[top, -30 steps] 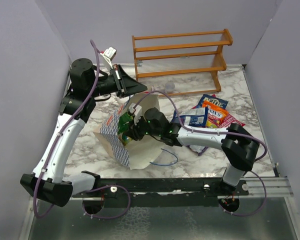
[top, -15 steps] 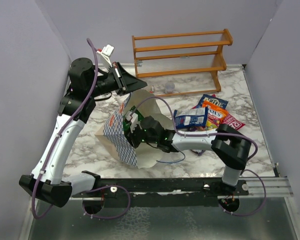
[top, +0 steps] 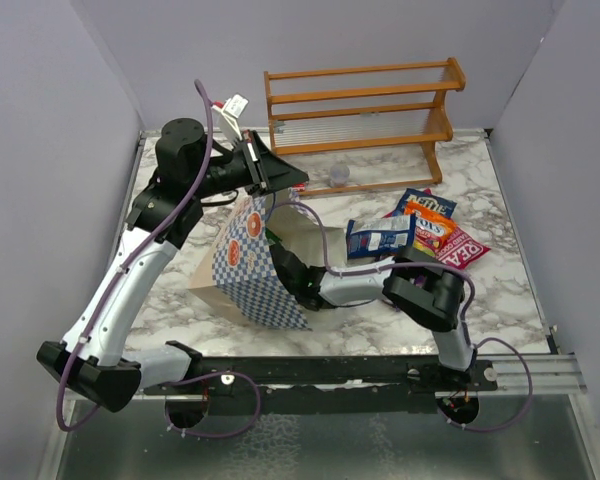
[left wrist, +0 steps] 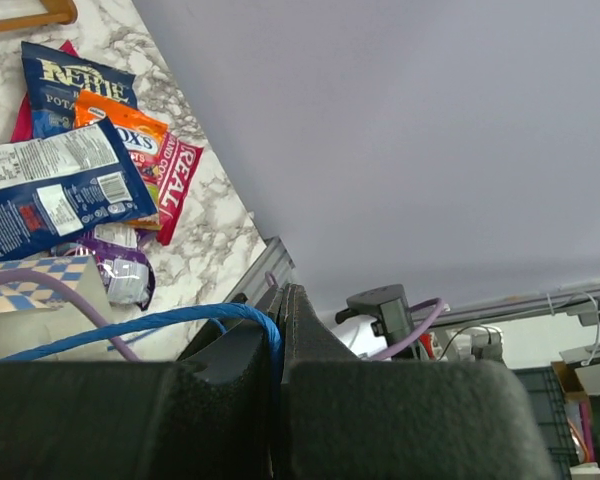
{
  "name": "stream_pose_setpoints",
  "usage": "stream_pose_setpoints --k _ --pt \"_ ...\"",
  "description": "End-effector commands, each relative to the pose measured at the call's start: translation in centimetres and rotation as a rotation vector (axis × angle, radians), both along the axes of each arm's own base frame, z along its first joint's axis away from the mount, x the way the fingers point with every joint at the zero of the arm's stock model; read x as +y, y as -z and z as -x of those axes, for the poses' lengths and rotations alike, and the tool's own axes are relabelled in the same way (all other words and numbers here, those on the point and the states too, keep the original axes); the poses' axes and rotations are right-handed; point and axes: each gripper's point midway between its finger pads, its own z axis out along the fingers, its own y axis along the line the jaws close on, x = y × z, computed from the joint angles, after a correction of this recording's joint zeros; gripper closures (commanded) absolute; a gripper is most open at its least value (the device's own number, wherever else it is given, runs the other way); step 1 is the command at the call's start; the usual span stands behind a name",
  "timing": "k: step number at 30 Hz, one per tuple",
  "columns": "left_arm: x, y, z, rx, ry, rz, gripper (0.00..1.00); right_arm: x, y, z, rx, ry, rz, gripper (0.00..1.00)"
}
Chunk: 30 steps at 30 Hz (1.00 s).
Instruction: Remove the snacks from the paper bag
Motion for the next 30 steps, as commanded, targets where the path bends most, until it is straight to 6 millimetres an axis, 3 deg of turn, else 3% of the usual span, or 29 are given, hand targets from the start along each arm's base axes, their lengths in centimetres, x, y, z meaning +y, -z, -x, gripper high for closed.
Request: stream_pose_setpoints --k 1,8,12,16,20,25,30 --pt "-0.4 -2.2 0.5 -0.095 0.007 0.027 1.0 1.0 2.8 0.2 0.002 -0.006 0.055 0.27" --pt "-0.3 -2.0 0.8 -0.087 0.011 0.017 1.0 1.7 4.5 -1.0 -0.008 0.045 0.085 0.43" --pt "0.2 -2.1 1.4 -0.092 -0.004 0.004 1.0 2.0 4.5 -1.4 -0.025 0.053 0.084 0.61" --pt "0.8 -1.6 1.6 -0.092 -0.037 -0.018 1.0 1.6 2.2 -1.8 -0.07 0.064 0.06 0.8" --pt "1.5 -0.8 1.3 -0.093 -0.084 -0.06 1.0 0.5 -1.0 -1.4 -0.109 0.059 0.014 0.9" --pt "2.1 -0.1 0.8 -0.097 -0.129 -0.094 1.0 -1.4 -4.9 -1.4 -0.176 0.078 -0.022 0.92" --pt "2.6 0.3 0.9 -0.104 -0.151 -0.12 1.0 -4.2 -7.5 -1.9 -0.225 0.128 -0.051 0.92"
